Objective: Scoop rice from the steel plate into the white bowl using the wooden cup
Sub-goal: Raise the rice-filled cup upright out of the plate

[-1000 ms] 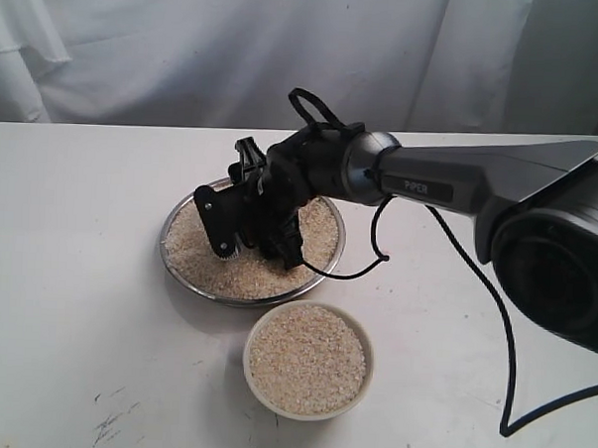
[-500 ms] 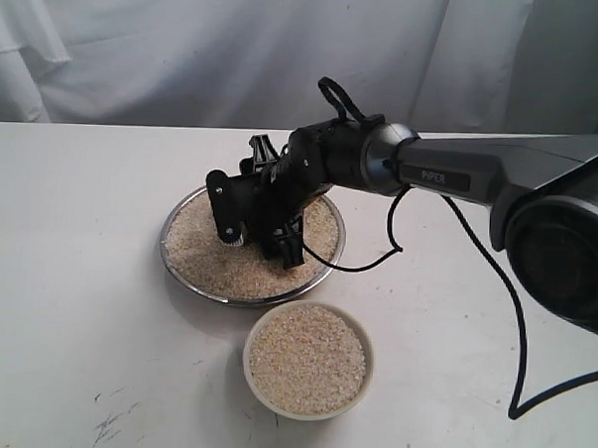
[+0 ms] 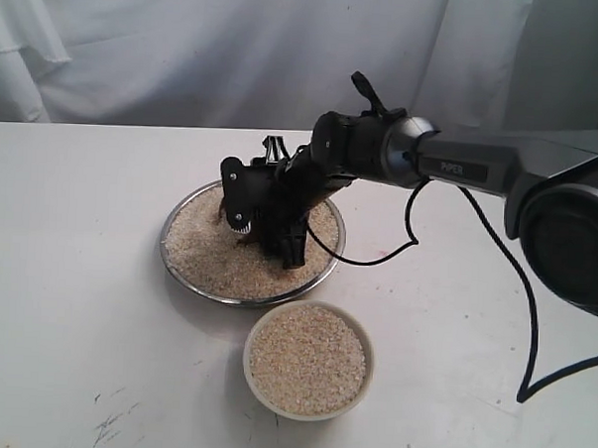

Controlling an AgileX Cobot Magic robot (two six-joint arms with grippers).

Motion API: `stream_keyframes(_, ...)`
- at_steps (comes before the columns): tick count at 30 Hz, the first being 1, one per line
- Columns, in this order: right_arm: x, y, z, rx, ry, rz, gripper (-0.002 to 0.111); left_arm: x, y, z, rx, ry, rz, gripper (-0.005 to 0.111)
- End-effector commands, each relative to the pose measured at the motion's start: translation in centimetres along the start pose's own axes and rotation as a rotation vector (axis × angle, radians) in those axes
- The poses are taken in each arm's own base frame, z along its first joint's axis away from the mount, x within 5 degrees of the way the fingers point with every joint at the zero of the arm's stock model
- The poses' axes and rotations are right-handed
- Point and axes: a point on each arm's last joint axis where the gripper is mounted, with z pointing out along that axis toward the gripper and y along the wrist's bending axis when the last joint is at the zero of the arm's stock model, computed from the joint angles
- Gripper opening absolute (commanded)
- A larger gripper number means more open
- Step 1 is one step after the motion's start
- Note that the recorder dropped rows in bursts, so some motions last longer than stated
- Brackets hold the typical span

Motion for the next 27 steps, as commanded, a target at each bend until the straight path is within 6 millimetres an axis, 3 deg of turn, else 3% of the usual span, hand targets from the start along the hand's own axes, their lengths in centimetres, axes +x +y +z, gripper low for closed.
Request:
stream_keyframes(1, 0.7, 1.6, 1.0, -0.110, -0.040, 0.050, 0.000, 0.1, 0.0, 0.0, 0.002, -0.007, -0.004, 0.000)
stream_keyframes(17, 2.3, 0.3, -0.4, -0.094, -0.178, 0.177, 0.000, 0.1, 0.0, 0.0, 0.002, -0.007, -0.004, 0.000)
stream_keyframes(27, 1.9, -2.8, -4.8, 0.029, -0.263, 0.274, 0.000, 0.1, 0.0, 0.0, 0.002, -0.007, -0.004, 0.000)
